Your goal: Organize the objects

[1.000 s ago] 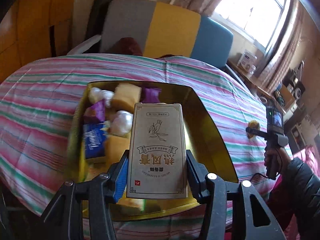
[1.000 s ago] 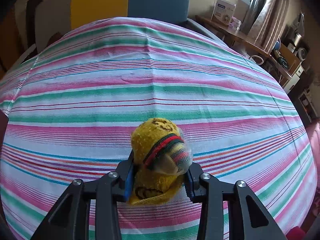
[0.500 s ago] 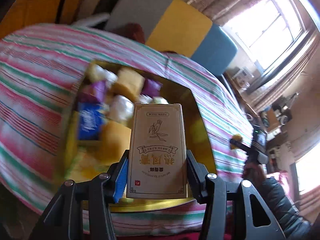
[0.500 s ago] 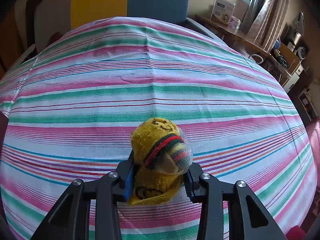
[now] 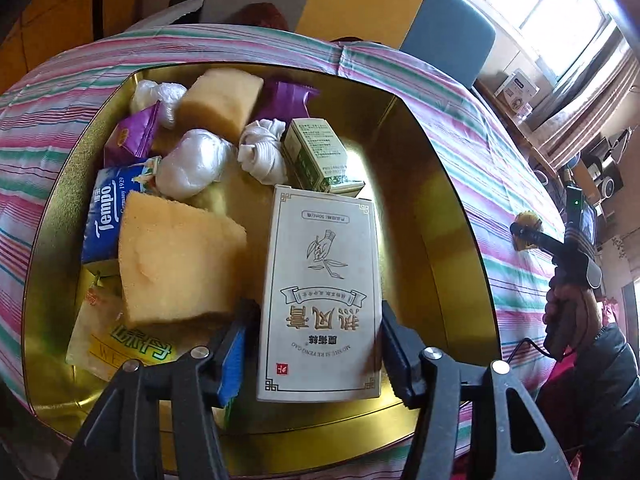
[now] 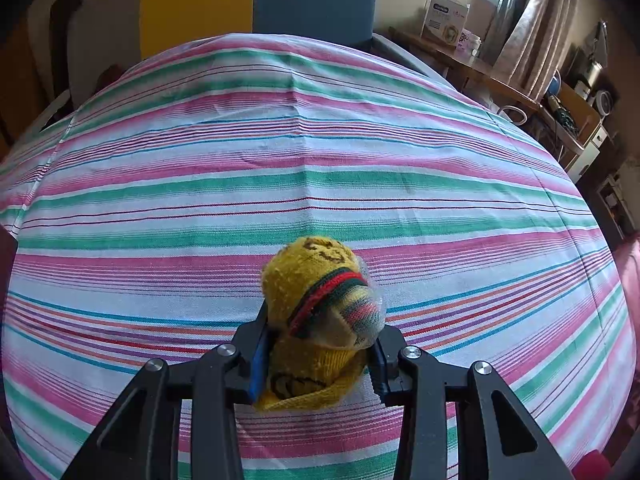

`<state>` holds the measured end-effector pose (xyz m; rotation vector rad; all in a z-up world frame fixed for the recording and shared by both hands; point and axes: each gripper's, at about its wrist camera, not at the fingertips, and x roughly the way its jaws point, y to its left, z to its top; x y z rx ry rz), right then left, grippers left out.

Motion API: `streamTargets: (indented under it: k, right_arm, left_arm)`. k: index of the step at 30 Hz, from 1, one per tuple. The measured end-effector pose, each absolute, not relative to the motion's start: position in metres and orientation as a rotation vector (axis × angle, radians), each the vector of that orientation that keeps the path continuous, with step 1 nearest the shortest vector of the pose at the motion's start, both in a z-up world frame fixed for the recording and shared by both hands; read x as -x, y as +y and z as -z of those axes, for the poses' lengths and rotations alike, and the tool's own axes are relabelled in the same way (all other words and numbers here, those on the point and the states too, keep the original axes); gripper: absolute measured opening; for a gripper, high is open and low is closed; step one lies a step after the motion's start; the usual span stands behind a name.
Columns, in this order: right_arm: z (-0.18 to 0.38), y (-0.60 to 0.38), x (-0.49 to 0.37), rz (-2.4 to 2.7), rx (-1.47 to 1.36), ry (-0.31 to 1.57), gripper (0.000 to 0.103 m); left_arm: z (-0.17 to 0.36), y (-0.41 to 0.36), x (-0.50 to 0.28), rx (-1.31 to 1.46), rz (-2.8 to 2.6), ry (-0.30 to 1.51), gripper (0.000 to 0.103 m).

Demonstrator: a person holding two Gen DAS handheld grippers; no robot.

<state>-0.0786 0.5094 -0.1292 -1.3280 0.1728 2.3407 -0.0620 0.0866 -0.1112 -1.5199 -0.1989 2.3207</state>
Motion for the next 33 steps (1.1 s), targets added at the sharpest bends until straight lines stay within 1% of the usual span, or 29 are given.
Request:
streamTargets:
  k: [3, 7, 10, 15, 22, 28, 33]
  right_arm:
    - [0.129, 0.51, 0.079, -2.34, 1.328, 0.175, 0.04]
    - [0.13, 0.51, 0.08, -2.34, 1.328, 0.177, 0.04]
    - [0.13, 0.511, 0.079, -2.34, 1.328, 0.178, 0.041]
    - [0.129, 0.51, 0.079, -2.338, 1.328, 0.174, 0.041]
    - [0.129, 0.508, 0.078, -2.336, 1.328, 0.142, 0.039]
    - [0.127, 0.5, 0.076, -2.316, 1.353, 0.085, 0.037]
    - [0.114, 0.488, 0.072, -2.33, 1.416, 0.109, 0.033]
  left_arm:
    - [0.106, 0.082, 0.059, 1.501, -2.328, -0.218, 0.058]
    - [0.101, 0.076, 0.052, 1.474, -2.361, -0.191, 0.059]
    - [0.094, 0.073, 0.046, 1.444, -2.383, -0.158, 0.063]
    - [0.081, 0.064, 0.041, 1.397, -2.423, -0.156, 0.064]
    - [0.056, 0.05, 0.032, 1.261, -2.592, -0.052, 0.064]
    - [0.052, 0.033, 0.034, 1.255, -2.641, -0.071, 0.064]
    - [0.053, 0.022, 0.035, 1.256, -2.656, -0.097, 0.064]
